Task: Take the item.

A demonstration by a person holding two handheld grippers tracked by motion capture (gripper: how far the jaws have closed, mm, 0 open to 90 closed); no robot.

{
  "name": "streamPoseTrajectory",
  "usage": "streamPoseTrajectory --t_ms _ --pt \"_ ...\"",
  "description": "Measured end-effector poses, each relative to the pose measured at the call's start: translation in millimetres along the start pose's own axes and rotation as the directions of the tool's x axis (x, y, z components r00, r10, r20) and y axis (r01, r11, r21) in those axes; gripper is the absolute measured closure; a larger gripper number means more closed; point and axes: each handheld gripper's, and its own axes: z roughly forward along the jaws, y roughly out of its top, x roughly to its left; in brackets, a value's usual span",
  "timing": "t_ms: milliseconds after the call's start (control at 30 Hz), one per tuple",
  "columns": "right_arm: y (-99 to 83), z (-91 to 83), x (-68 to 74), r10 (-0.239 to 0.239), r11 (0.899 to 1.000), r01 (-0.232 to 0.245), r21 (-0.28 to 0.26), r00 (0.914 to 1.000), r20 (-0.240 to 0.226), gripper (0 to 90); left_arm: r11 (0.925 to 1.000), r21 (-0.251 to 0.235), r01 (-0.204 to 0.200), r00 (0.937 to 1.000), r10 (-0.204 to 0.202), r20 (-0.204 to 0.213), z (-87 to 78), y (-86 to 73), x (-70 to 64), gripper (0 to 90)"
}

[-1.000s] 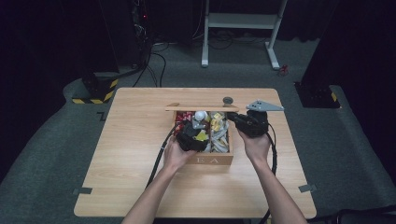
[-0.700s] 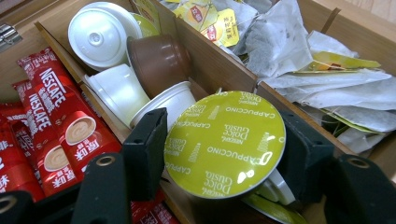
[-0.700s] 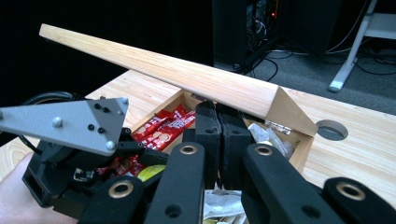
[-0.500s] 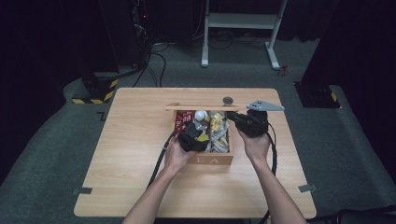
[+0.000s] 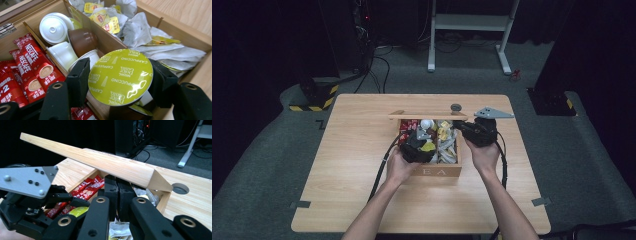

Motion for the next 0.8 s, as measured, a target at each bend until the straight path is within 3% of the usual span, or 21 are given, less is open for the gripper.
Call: streamPoseTrajectory --t_ms 300,567,800 --pt "0.3 2.5 -0.2 0.012 1.0 -0.012 -0.001 0.9999 -0.002 87.9 0.9992 -0.04 0.009 1.0 -0.008 0.004 -16.7 -4.8 2.5 40.8" --pt "0.9 3.0 -0.4 0.015 1.0 -0.015 -0.006 0.9999 -0.001 87.4 0.9942 -0.086 0.065 0.9972 -0.062 0.042 -29.3 -10.6 6.9 40.9" --pt "0.8 4.8 -0.2 0.017 1.0 -0.017 -0.007 0.9998 -0.002 87.1 0.9924 -0.088 0.086 0.9963 -0.086 0.01 -40.9 -18.7 14.5 40.8"
